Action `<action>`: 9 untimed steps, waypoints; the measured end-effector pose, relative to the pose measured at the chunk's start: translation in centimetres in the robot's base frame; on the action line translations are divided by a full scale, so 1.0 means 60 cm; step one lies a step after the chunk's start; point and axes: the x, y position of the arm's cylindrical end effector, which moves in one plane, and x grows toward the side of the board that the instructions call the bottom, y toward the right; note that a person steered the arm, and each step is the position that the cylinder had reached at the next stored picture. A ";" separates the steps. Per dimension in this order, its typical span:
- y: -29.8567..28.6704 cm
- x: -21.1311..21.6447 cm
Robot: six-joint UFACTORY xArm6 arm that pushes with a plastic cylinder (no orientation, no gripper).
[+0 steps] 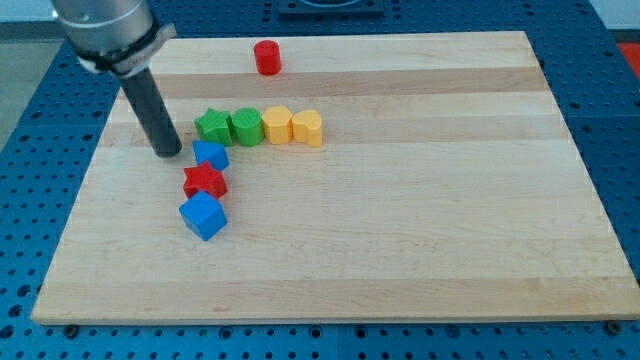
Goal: Place red circle parallel right to blue cube
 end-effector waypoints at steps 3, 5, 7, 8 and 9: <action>0.132 -0.302; 0.222 -0.294; 0.320 -0.221; 0.304 -0.281; 0.238 -0.338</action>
